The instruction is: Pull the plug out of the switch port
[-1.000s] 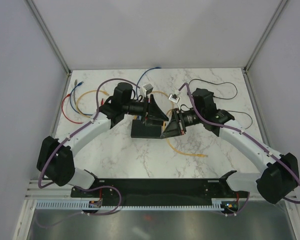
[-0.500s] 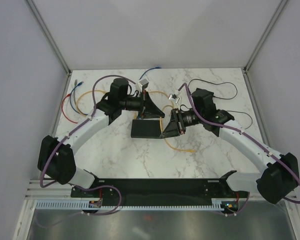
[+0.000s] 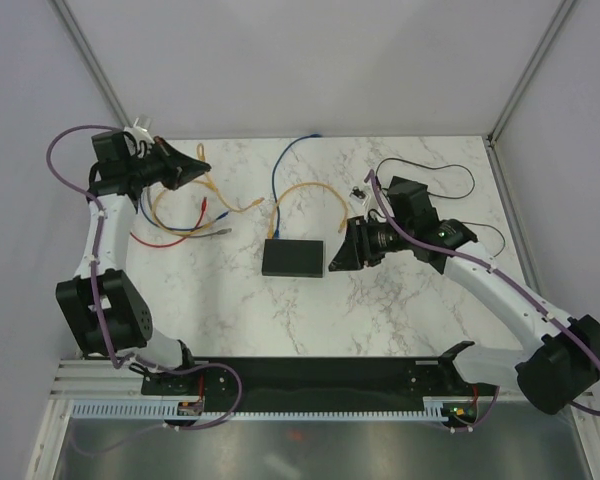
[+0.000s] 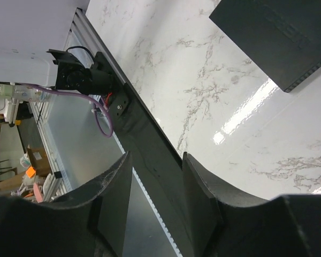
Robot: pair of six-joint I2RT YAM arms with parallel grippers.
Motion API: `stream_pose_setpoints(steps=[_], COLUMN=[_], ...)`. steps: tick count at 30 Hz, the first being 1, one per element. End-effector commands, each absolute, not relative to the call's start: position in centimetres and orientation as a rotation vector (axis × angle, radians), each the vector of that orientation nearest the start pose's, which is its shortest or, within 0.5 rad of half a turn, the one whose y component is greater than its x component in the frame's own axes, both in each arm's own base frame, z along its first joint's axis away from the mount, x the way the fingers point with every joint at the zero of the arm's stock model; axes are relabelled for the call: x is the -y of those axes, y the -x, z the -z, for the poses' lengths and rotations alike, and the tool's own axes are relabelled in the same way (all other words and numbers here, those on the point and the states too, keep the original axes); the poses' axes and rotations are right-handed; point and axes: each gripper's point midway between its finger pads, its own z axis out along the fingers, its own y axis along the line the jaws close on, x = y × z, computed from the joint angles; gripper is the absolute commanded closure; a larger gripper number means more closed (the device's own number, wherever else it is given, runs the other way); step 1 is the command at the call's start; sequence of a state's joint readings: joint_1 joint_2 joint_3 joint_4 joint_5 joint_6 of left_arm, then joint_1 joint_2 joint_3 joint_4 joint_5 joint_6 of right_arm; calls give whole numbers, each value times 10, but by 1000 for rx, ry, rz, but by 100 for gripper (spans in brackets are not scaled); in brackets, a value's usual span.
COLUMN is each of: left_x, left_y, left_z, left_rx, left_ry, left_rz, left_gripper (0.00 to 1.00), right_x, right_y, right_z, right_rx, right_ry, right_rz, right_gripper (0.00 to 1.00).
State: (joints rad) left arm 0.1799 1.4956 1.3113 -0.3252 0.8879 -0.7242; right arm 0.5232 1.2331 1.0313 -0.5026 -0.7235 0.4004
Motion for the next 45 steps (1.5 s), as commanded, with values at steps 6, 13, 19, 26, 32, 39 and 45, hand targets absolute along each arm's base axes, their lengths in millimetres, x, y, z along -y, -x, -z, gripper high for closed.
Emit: stream_pose_setpoints(steps=[6,13,19,26,32,39,45], left_x=[4,-24,-80,-119,-127,-130,-125], left_y=[-440,-480,-491,-463,-447,-435,-421], left_z=[-258,-248,-197,-131,-113,-120,-132], left_rx=[-2046,-2031,-2145,-2320,-2392,-2424,-2425], left_ry=[263,259,522,788,874,950,993], left_rz=[1099,1089,947,814,719,651,625], left_gripper=[98,98,98,98,81,50,40], right_x=[-254,-256,-256,-258,-262,-266,-272], right_y=[-191,-192,-193,-194,-199,-206,-218], right_z=[-216,-218,-219,-219,-225,-211,-206], right_rx=[-2340,-2332,-2335,-2332,-2321,-2391,-2425], right_ry=[553,562,547,540,539,500,469], right_rz=[-1257,-1265,-1266,-1276,-1290,-1295,-1280], right_gripper=[50,51,51,52,53,54,55])
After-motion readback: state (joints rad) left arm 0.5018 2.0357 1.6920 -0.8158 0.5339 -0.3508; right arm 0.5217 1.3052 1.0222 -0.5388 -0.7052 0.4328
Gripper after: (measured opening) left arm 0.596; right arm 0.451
